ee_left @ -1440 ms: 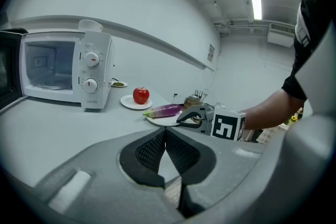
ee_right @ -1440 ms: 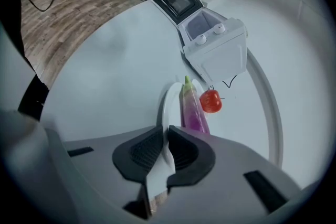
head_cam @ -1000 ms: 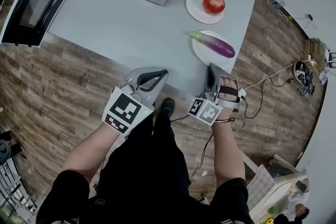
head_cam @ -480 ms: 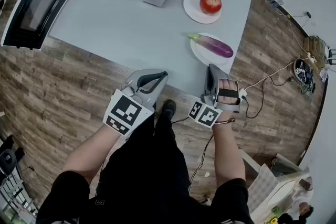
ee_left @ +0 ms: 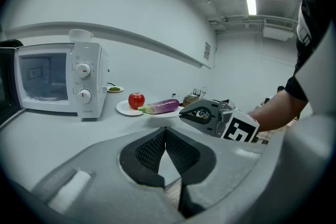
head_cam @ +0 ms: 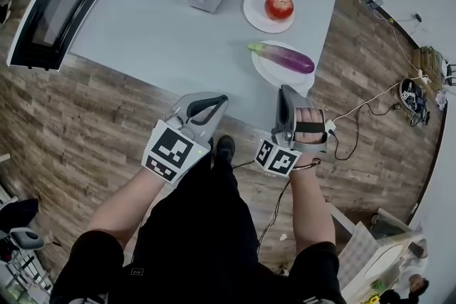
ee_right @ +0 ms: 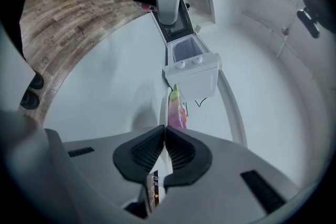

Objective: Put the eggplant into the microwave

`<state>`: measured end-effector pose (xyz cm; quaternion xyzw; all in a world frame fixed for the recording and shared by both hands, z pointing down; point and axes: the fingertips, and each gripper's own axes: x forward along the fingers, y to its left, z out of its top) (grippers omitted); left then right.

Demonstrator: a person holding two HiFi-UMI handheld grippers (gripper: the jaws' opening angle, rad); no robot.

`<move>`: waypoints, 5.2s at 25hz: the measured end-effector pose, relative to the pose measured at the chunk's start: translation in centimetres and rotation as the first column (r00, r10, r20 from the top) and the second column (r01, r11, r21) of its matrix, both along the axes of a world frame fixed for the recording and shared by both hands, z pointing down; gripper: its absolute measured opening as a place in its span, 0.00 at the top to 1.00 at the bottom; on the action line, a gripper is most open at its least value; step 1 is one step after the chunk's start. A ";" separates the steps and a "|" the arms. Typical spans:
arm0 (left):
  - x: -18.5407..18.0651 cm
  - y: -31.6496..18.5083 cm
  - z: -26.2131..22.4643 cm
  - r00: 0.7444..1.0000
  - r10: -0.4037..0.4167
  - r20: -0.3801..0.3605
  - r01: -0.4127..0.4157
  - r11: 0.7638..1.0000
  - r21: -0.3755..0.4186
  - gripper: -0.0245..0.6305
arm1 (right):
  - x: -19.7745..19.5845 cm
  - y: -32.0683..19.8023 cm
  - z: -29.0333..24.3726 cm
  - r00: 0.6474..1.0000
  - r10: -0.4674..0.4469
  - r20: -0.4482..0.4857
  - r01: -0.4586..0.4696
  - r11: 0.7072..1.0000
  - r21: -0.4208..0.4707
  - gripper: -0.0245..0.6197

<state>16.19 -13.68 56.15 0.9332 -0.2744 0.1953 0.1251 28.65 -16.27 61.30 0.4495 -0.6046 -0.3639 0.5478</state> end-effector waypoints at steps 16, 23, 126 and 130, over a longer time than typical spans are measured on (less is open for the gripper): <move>-2.4 -0.7 -9.5 0.988 -0.152 -0.018 0.153 0.983 0.098 0.95 | -4.5 -0.3 -10.9 0.979 -0.203 0.012 0.201 0.975 0.093 0.93; -6.3 0.1 -11.4 0.963 -0.271 -0.002 0.269 0.956 0.119 0.95 | -8.0 -0.4 -14.2 0.949 -0.315 0.023 0.309 0.942 0.134 0.93; -34.4 -24.2 -5.6 0.990 -0.137 -0.014 0.137 0.973 0.183 0.95 | -38.0 -27.2 -3.2 0.990 -0.128 -0.066 0.137 0.979 0.150 0.92; -34.1 -24.6 -5.4 0.991 -0.132 -0.008 0.131 0.974 0.183 0.95 | -37.7 -27.9 -2.6 0.991 -0.118 -0.064 0.125 0.983 0.136 0.92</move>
